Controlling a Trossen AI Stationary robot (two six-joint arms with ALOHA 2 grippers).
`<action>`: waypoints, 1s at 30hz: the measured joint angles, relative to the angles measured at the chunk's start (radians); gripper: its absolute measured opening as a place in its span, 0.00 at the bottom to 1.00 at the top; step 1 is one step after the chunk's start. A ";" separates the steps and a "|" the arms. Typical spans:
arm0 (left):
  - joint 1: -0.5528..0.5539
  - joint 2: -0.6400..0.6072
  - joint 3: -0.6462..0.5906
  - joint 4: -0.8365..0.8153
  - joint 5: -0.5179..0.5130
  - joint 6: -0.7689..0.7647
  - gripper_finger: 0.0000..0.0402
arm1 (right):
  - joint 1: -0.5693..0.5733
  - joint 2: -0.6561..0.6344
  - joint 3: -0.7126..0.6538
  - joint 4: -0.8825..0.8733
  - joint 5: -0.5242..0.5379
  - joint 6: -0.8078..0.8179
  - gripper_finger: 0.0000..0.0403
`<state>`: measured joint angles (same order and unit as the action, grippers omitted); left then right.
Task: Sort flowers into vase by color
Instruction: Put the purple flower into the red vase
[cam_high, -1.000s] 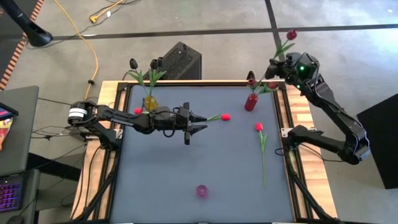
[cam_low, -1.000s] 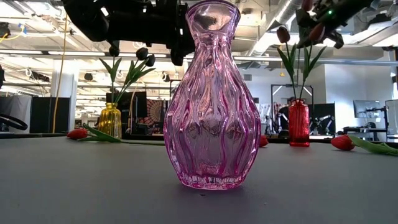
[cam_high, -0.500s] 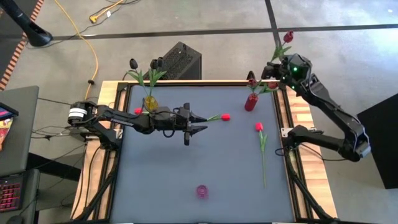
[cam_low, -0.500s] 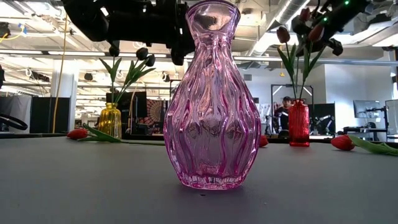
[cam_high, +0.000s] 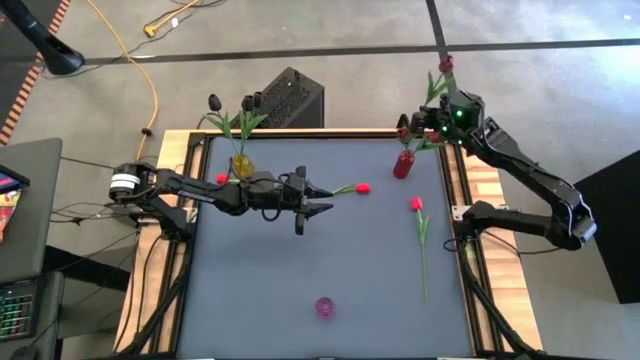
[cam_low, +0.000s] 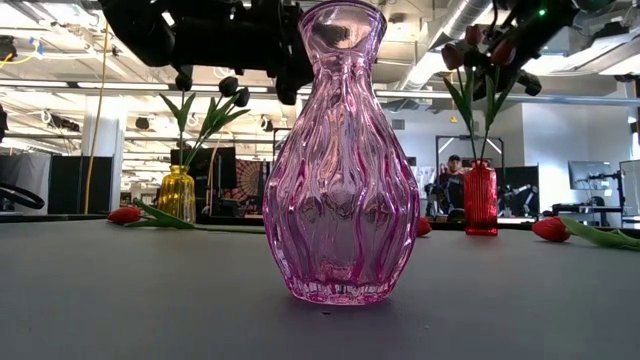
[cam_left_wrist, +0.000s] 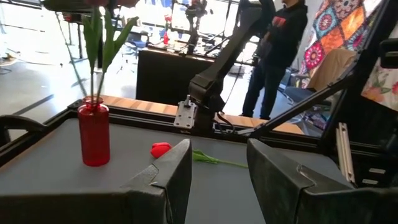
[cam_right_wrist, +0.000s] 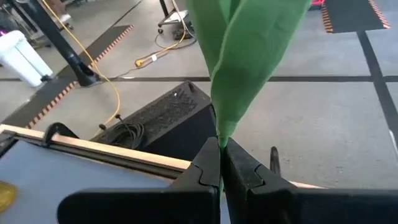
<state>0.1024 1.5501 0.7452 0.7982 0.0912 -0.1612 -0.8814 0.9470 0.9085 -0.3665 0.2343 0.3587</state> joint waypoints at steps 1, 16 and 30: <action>0.000 0.000 0.000 0.000 0.005 0.000 0.35 | 0.002 0.004 0.000 0.000 0.001 0.000 0.07; 0.000 0.000 0.000 -0.002 0.008 0.026 0.35 | 0.005 0.022 0.000 -0.067 0.004 -0.016 0.07; 0.000 0.000 0.000 -0.002 0.008 0.027 0.35 | 0.058 0.022 0.000 -0.068 0.007 -0.029 0.08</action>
<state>0.1024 1.5501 0.7452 0.7960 0.0990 -0.1345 -0.8235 0.9688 0.9089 -0.4345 0.2408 0.3298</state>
